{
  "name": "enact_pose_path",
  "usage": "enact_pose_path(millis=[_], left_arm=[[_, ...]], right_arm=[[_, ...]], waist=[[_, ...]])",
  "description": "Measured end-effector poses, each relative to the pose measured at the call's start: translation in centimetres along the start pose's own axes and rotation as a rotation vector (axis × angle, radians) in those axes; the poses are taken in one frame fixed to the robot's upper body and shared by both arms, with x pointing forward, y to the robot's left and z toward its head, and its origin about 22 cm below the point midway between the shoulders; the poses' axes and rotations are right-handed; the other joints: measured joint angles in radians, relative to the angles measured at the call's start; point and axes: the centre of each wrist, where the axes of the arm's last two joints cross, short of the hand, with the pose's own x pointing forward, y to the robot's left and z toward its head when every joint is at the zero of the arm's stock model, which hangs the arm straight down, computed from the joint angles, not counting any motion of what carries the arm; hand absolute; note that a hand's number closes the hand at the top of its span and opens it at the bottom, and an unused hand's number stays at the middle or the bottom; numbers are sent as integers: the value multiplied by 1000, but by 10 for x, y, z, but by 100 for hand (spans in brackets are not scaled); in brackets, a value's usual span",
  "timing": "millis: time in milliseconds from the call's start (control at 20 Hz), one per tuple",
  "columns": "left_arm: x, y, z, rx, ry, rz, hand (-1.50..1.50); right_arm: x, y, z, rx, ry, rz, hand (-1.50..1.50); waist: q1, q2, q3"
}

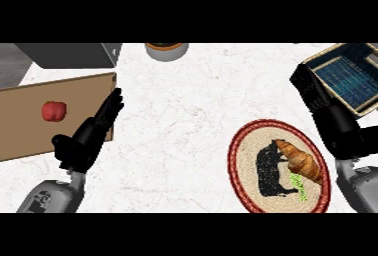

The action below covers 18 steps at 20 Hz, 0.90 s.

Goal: Pick the croissant from the placemat and place it in the basket

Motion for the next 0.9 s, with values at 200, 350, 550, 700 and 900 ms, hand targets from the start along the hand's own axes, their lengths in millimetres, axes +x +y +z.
enact_pose_path(millis=[200, 350, 550, 700, 900], left_arm=[[2, 19, -2, 101, -4, -15, 0], [6, 42, -2, 214, 18, -26, 0], [-3, 57, 0, 289, 55, -16, 0], [-3, 56, -1, 317, 69, -10, 0], [-5, 64, 1, 339, 86, -14, 0]], right_arm=[[-17, -48, 1, 26, -17, 33, 150], [-25, -79, 6, 96, -72, 17, 150], [-54, -72, 13, 140, -233, -49, -150], [-67, -66, 12, 33, -237, 52, -150], [-60, -79, 9, -116, -181, 222, -150]], waist=[[16, 14, 7], [29, 21, 13], [30, 22, 12], [26, 20, 11], [17, 16, 9]])
